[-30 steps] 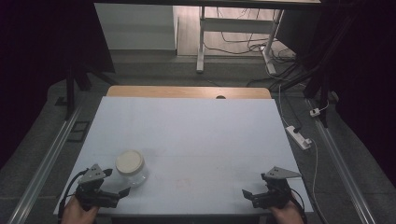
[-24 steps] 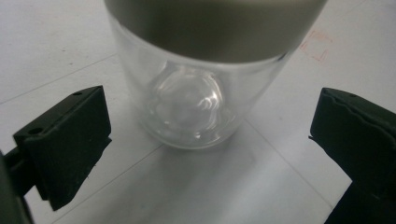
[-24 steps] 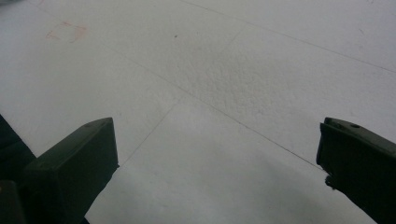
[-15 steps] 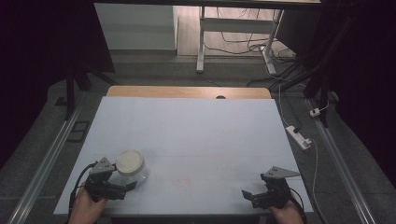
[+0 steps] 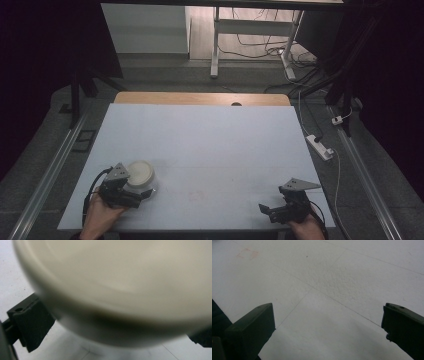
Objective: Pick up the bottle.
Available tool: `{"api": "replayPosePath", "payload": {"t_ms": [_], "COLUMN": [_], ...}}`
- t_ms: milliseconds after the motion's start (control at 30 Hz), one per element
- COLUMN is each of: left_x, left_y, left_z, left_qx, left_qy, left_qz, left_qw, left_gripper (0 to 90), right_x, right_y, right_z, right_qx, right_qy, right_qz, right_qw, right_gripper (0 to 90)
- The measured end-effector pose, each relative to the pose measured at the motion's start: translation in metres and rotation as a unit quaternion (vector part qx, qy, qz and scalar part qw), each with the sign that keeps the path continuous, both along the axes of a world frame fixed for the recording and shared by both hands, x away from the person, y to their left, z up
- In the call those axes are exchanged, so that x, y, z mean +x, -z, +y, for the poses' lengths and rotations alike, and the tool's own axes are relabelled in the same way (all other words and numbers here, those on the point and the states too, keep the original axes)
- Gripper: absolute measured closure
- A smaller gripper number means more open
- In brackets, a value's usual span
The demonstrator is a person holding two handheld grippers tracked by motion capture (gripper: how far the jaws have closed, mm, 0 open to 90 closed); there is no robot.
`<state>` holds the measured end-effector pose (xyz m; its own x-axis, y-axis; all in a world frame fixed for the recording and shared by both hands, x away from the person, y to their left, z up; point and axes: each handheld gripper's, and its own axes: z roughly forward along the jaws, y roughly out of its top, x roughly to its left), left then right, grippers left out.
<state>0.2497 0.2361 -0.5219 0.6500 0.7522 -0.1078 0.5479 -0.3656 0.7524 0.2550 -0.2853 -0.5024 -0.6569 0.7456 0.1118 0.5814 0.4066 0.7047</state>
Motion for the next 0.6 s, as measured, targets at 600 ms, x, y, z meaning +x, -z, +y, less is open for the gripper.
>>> {"api": "replayPosePath", "payload": {"t_ms": [600], "left_x": [0.0021], "left_y": [-0.0030], "left_z": [-0.0040], "left_qx": [0.015], "left_qy": [0.001], "left_qz": [-0.018], "left_qw": [0.9997], "left_gripper": [6.3], "right_x": [-0.0010], "right_y": [0.0001], "right_z": [0.0018], "right_qx": [-0.003], "right_qy": [-0.019], "right_qz": [-0.001], "right_qw": [0.9998], "right_gripper": [0.0]}}
